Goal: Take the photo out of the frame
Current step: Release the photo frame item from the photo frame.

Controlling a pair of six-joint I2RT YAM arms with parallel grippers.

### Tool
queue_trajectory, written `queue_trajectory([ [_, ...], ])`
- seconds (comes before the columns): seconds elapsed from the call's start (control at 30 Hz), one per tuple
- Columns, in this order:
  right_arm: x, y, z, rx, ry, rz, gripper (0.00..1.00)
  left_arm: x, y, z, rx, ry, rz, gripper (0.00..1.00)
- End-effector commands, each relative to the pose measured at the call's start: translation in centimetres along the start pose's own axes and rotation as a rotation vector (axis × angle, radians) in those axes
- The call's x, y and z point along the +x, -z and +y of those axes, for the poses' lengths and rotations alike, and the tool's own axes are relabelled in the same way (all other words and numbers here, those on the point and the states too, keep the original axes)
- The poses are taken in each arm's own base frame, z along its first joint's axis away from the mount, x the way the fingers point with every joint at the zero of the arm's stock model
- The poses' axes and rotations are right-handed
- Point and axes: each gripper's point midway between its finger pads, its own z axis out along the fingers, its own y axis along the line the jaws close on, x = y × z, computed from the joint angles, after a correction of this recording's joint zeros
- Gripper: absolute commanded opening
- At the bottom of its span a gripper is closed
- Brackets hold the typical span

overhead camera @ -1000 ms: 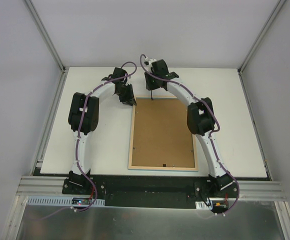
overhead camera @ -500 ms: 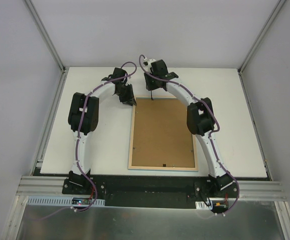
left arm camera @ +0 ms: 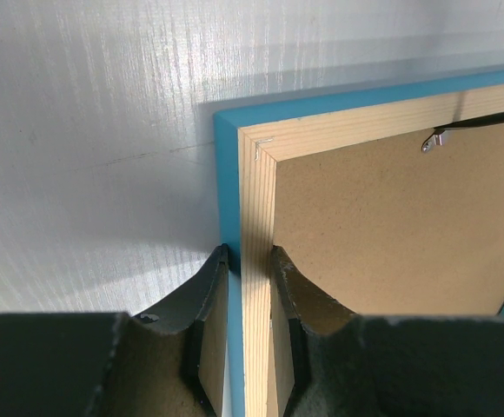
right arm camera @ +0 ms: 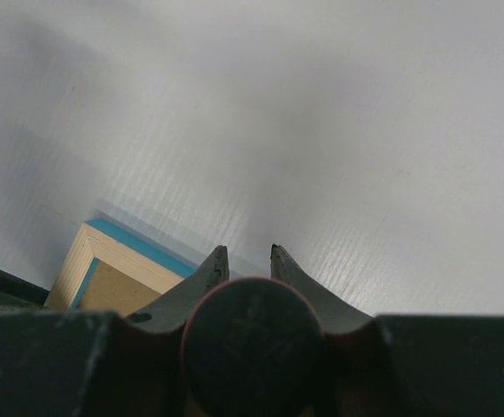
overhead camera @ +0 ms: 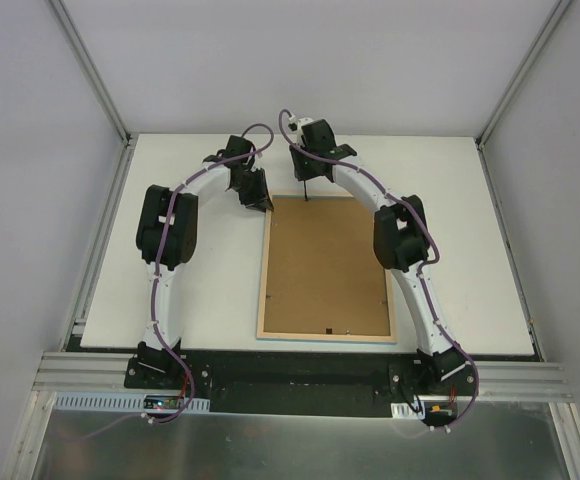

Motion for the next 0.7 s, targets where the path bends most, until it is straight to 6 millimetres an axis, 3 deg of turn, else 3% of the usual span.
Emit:
queue_trajectory([
  [0.0, -0.4, 2.0, -1.9, 0.059, -0.004, 0.022, 0.01, 2.1, 0.9, 0.7, -0.036, 0.044, 0.065, 0.0],
  [0.17, -0.4, 2.4, -2.0, 0.063, -0.009, 0.029, 0.01, 2.0, 1.0, 0.7, -0.039, 0.043, 0.061, 0.0],
  [0.43, -1.0, 3.2, -4.3, 0.139, -0.005, 0.017, 0.01, 1.9, 1.1, 0.7, -0.039, 0.039, 0.058, 0.0],
  [0.67, -1.1, 3.5, -4.0, 0.105, -0.031, 0.017, 0.01, 1.9, 1.1, 0.6, -0.037, 0.038, 0.056, 0.0],
])
